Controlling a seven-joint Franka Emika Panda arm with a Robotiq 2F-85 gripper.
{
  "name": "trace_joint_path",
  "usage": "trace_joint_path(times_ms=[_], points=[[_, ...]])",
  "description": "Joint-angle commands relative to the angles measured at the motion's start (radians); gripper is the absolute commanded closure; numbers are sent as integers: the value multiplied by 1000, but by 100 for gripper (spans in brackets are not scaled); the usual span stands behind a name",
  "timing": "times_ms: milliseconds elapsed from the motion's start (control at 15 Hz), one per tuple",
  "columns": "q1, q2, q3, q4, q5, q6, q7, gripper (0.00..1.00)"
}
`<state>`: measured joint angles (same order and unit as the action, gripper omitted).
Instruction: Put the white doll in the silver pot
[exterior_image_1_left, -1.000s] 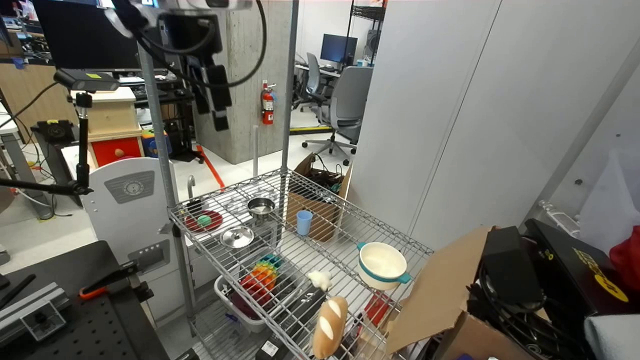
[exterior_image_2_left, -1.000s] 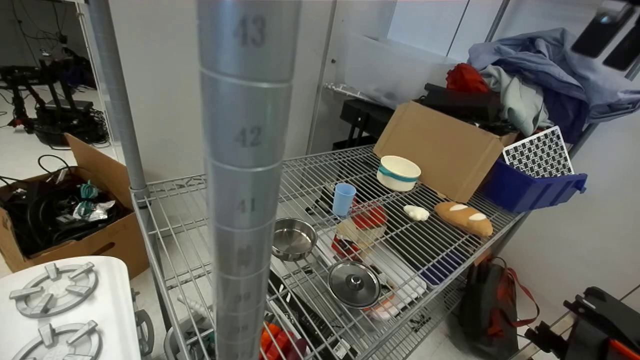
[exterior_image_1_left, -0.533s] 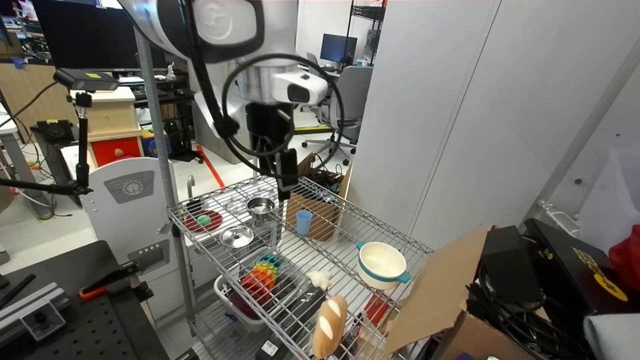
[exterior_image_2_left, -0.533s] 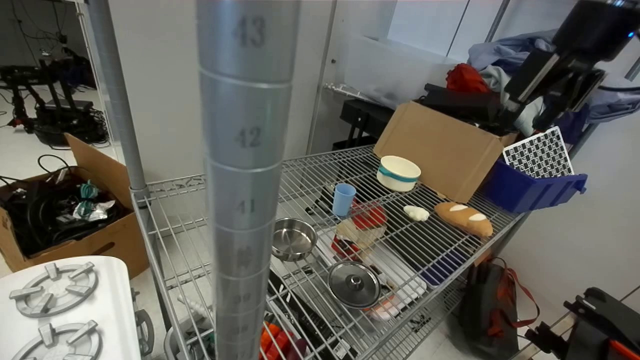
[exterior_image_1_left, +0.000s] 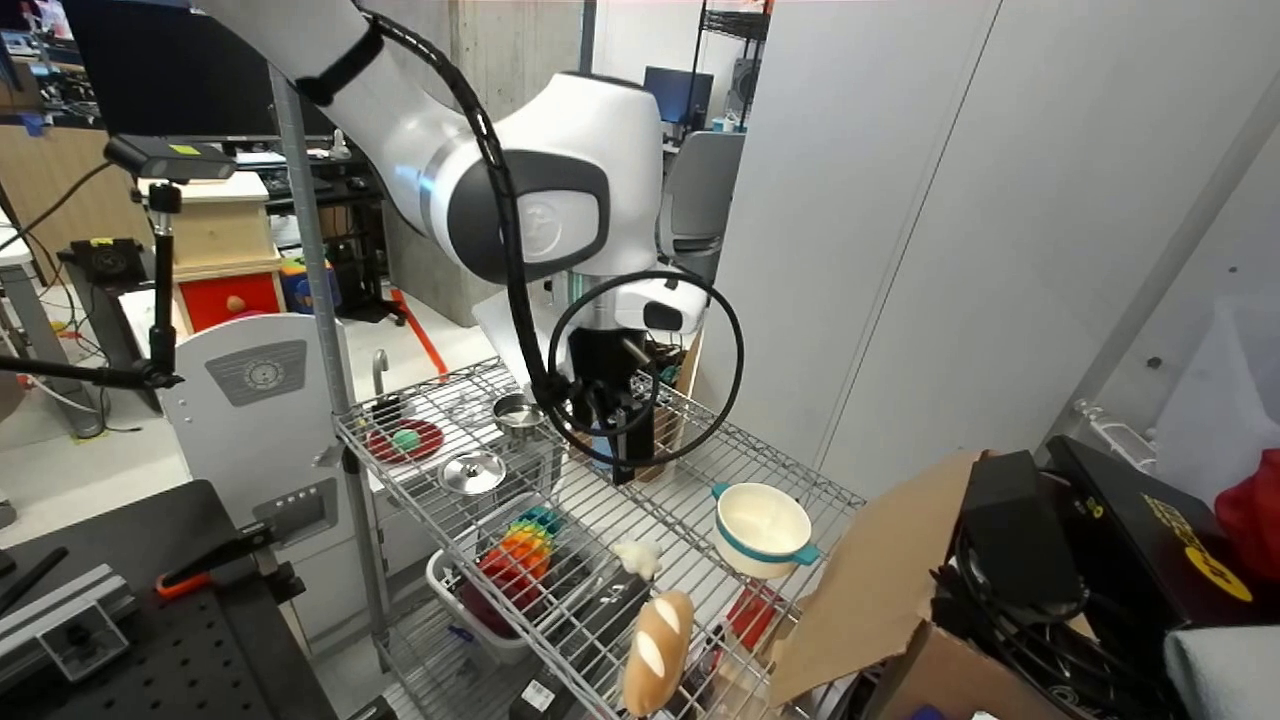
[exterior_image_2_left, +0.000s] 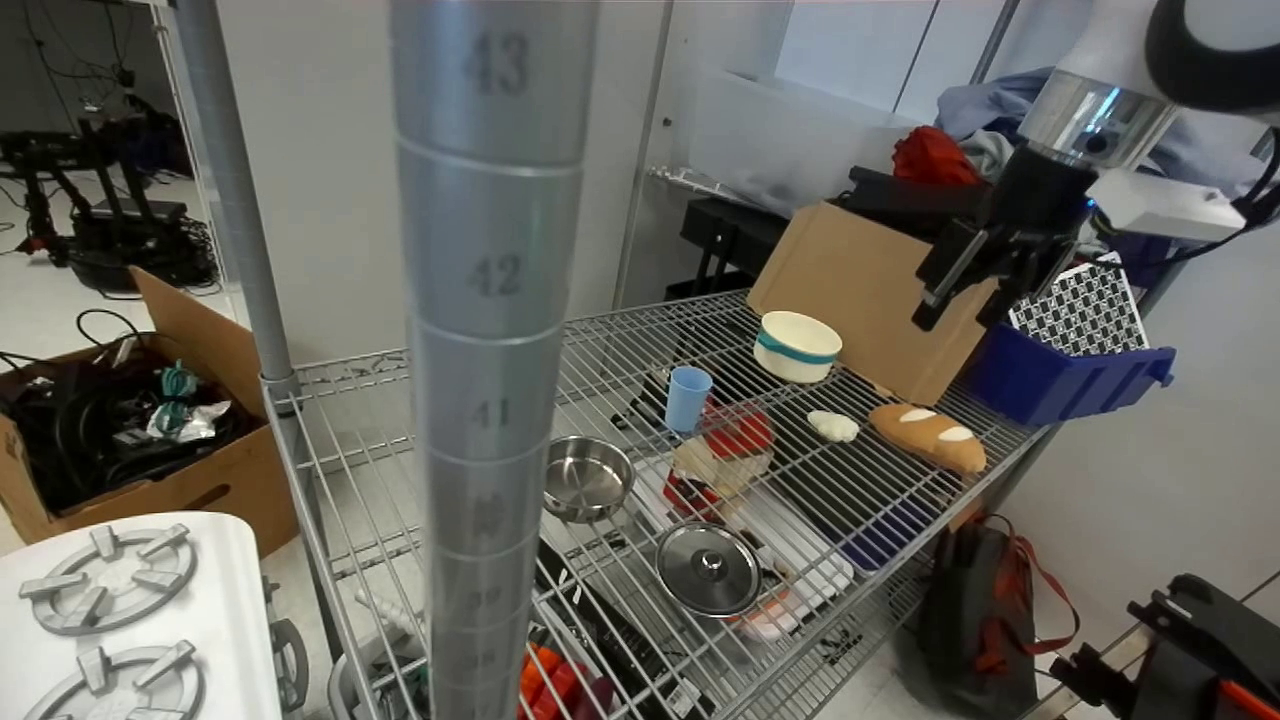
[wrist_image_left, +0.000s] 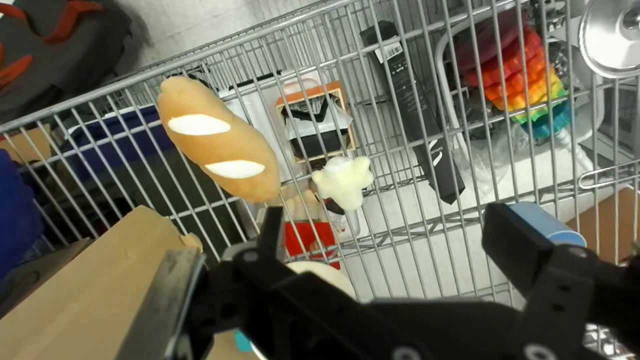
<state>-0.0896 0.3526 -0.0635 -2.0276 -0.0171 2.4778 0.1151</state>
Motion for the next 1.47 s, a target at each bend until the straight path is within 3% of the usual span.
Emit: trace_joint_path(times_ms=[0,1067,1133,1200,1400], points=[[9,104,3,73,17,27,-22,0],[12,588,-27,505,4,46,-1,0],[10,607,-26,531,7,39,-1,25],[10,624,-27,553,7,36,-1,26],[14,649,-30,596,8,24,5,50]])
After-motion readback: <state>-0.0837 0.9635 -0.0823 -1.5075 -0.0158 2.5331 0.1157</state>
